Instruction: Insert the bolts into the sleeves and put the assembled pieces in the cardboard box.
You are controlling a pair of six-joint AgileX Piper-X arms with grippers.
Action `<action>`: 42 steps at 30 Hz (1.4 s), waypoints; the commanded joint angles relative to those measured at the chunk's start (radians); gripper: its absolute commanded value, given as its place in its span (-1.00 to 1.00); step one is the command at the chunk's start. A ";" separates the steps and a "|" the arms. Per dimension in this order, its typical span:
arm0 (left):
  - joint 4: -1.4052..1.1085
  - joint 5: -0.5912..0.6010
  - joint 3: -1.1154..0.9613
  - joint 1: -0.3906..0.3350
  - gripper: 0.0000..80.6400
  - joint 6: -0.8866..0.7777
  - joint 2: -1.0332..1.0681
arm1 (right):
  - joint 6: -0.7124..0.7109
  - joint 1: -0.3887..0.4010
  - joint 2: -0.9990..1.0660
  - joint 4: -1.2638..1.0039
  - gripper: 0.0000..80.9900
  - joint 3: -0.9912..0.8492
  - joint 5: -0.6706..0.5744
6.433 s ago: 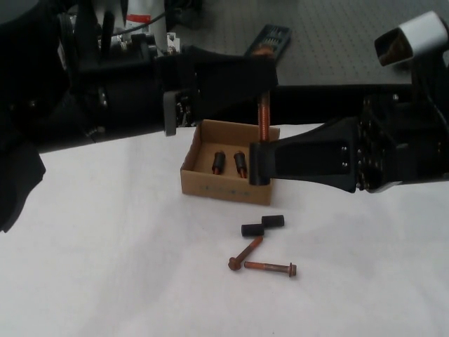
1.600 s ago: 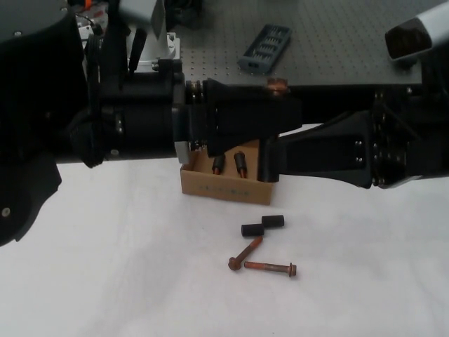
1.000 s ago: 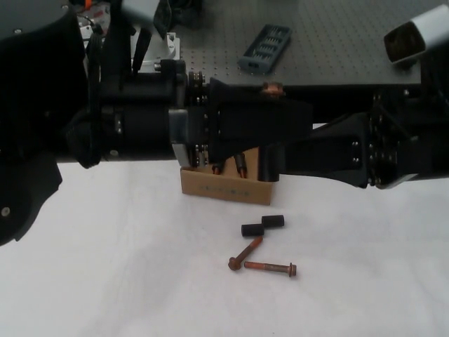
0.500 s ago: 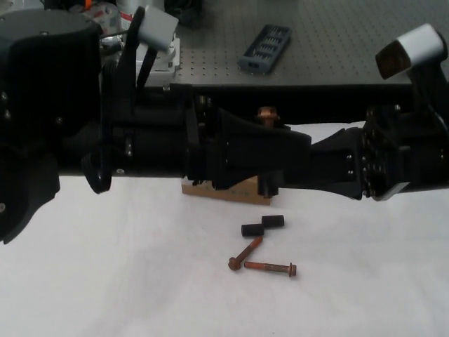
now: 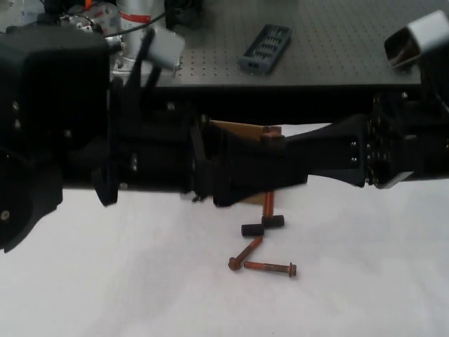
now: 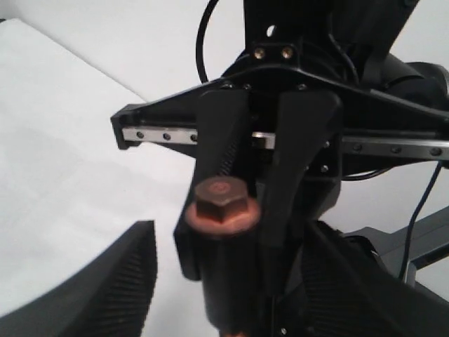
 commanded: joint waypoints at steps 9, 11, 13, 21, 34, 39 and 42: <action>0.016 0.004 -0.003 -0.004 0.09 0.013 -0.004 | -0.014 -0.007 -0.017 -0.062 -0.95 -0.013 -0.017; 0.016 -0.010 -0.003 0.000 0.09 0.022 -0.004 | -0.014 -0.007 -0.017 -0.060 -0.95 -0.013 -0.023; 0.016 -0.037 -0.003 0.009 0.09 0.028 -0.011 | -0.014 -0.007 -0.017 -0.060 -0.95 -0.013 -0.023; 0.181 -0.073 -0.003 0.114 0.07 0.116 -0.124 | 0.008 -0.041 -0.017 -0.054 -0.95 -0.013 -0.003; 0.827 -0.370 -0.003 0.130 -0.47 0.250 -0.454 | 0.008 -0.065 0.258 -0.022 -0.95 -0.189 0.232; 0.917 -0.496 -0.003 0.130 -0.73 0.257 -0.553 | 0.008 -0.065 0.523 0.074 -0.95 -0.448 0.286; 0.950 -0.584 -0.003 0.130 -0.87 0.260 -0.600 | 0.008 -0.065 0.683 0.168 -0.95 -0.633 0.321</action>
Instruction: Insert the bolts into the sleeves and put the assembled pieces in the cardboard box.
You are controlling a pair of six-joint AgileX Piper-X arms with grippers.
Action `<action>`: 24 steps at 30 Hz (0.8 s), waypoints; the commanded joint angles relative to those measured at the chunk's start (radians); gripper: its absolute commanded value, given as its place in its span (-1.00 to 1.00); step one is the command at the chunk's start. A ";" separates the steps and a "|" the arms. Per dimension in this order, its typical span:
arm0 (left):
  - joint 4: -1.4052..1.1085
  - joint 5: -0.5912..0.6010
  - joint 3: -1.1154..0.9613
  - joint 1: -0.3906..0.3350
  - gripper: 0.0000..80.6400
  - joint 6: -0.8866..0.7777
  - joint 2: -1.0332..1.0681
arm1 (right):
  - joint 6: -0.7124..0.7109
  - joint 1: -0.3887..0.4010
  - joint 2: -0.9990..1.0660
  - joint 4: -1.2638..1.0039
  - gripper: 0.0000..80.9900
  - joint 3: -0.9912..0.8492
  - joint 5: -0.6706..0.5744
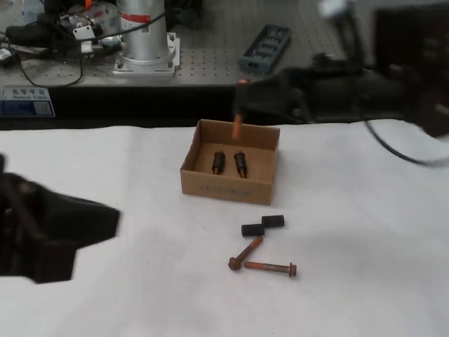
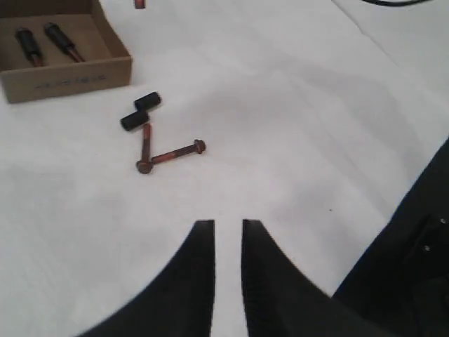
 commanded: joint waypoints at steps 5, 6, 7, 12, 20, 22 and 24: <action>0.061 -0.249 -0.003 0.000 -0.97 0.042 -0.112 | 0.000 -0.014 0.220 0.207 -0.95 -0.352 0.143; 0.061 -0.271 -0.003 0.000 -0.97 0.042 -0.120 | 0.000 -0.017 0.260 0.237 -0.95 -0.402 0.165; 0.063 -0.280 -0.003 0.000 -0.97 0.042 -0.126 | 0.000 -0.021 0.296 0.276 -0.95 -0.447 0.193; 0.065 -0.292 -0.003 0.000 -0.97 0.042 -0.130 | 0.000 -0.043 0.405 0.455 -0.95 -0.576 0.294; 0.066 -0.292 -0.003 0.000 -0.97 0.082 -0.130 | -0.074 -0.050 0.427 0.571 -0.96 -0.592 0.307; 0.066 -0.292 -0.003 0.000 -0.97 0.117 -0.130 | -0.087 -0.050 0.427 0.582 -0.71 -0.592 0.307; 0.066 -0.292 -0.003 0.000 -0.97 0.139 -0.127 | -0.086 -0.047 0.427 0.592 -0.34 -0.592 0.312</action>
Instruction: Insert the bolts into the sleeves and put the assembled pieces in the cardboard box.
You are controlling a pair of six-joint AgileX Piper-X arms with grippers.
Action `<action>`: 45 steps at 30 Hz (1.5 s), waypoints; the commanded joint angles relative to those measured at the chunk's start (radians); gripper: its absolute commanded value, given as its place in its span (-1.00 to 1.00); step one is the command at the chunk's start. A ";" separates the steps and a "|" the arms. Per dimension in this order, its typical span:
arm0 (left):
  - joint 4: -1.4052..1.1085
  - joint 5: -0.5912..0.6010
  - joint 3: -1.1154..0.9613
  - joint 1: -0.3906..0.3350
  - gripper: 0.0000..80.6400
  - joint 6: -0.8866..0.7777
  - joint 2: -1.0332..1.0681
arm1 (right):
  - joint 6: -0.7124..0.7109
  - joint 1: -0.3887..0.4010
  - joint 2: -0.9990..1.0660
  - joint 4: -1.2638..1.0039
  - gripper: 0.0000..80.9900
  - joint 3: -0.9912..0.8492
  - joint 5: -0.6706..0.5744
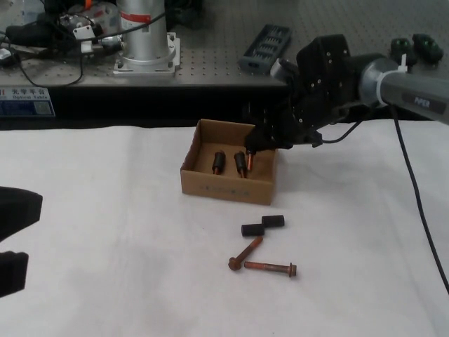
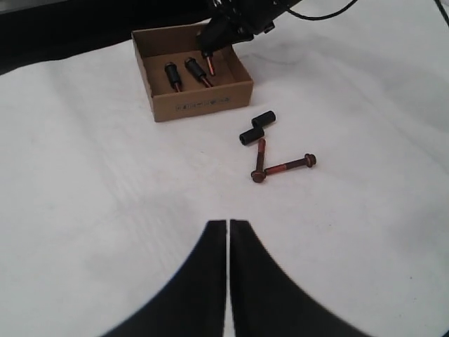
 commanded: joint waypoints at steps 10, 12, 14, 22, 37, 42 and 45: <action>-0.004 -0.022 -0.003 0.000 -0.97 0.039 -0.004 | -0.096 0.001 -0.054 0.099 -0.16 -0.015 -0.046; -0.004 -0.022 -0.003 0.000 -0.97 0.039 -0.004 | -0.136 0.001 -0.085 0.139 -0.16 -0.015 -0.047; -0.004 -0.022 -0.003 0.000 -0.97 0.039 -0.004 | -0.197 0.004 -0.127 0.204 -0.16 -0.015 -0.042; 0.002 -0.022 -0.003 0.000 -0.97 0.039 -0.004 | -0.432 0.012 -0.341 0.530 -0.31 0.117 0.061; 0.001 -0.022 0.005 0.000 -0.97 0.039 0.004 | -0.425 0.128 -1.041 0.389 -0.31 0.884 0.068; 0.002 -0.022 0.036 0.000 -0.97 0.039 0.012 | -0.405 0.144 -1.265 0.389 -0.31 1.042 0.068; 0.002 -0.022 0.054 0.000 -0.97 0.039 0.012 | -0.371 0.144 -1.380 0.389 -0.31 1.108 0.071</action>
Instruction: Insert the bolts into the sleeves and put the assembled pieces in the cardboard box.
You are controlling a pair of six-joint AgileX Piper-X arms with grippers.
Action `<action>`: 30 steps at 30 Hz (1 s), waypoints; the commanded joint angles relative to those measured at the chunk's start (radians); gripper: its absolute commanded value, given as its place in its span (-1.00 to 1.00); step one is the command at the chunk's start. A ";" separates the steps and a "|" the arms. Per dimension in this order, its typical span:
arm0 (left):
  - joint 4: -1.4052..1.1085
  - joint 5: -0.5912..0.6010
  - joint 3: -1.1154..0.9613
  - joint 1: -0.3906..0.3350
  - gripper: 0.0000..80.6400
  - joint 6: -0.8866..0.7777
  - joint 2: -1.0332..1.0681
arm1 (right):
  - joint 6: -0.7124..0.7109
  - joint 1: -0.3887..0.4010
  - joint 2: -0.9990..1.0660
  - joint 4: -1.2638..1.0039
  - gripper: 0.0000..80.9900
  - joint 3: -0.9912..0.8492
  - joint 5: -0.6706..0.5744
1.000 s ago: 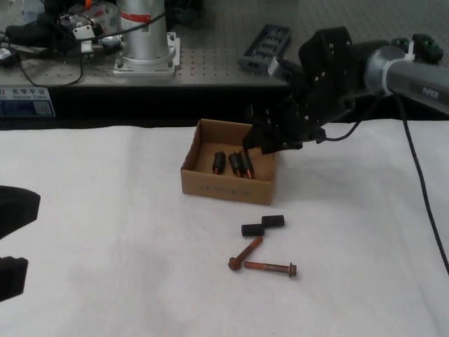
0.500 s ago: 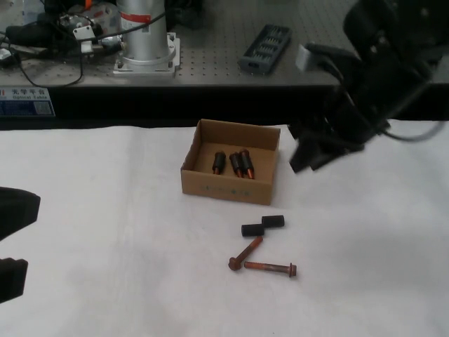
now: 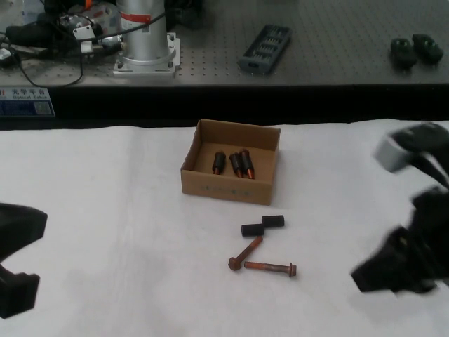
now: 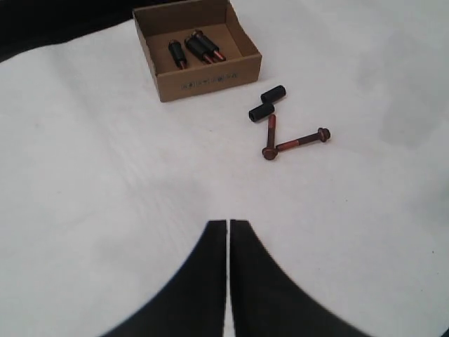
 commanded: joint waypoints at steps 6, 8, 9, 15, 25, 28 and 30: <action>-0.019 -0.007 0.012 0.000 -0.97 0.012 0.001 | 0.034 0.003 -0.190 -0.008 -0.31 0.086 0.002; -0.028 -0.003 0.012 0.000 -0.97 0.012 0.001 | 0.034 0.003 -0.198 -0.016 -0.31 0.089 0.002; -0.031 0.000 0.012 0.000 -0.97 0.012 0.001 | 0.049 0.003 -0.199 -0.024 -0.31 0.088 0.002; -0.035 0.002 0.012 0.000 -0.97 0.012 0.001 | 0.368 0.003 -0.159 -0.177 -0.31 0.089 0.002; -0.035 0.002 0.012 0.000 -0.97 0.012 0.001 | 0.582 0.003 0.030 -0.482 -0.31 0.089 -0.012; -0.035 0.002 0.012 0.000 -0.97 0.012 0.001 | 0.470 -0.001 0.101 -0.525 -0.31 0.085 -0.045; -0.035 0.002 0.012 0.000 -0.97 0.012 0.001 | 0.354 -0.008 0.165 -0.517 -0.31 0.068 -0.061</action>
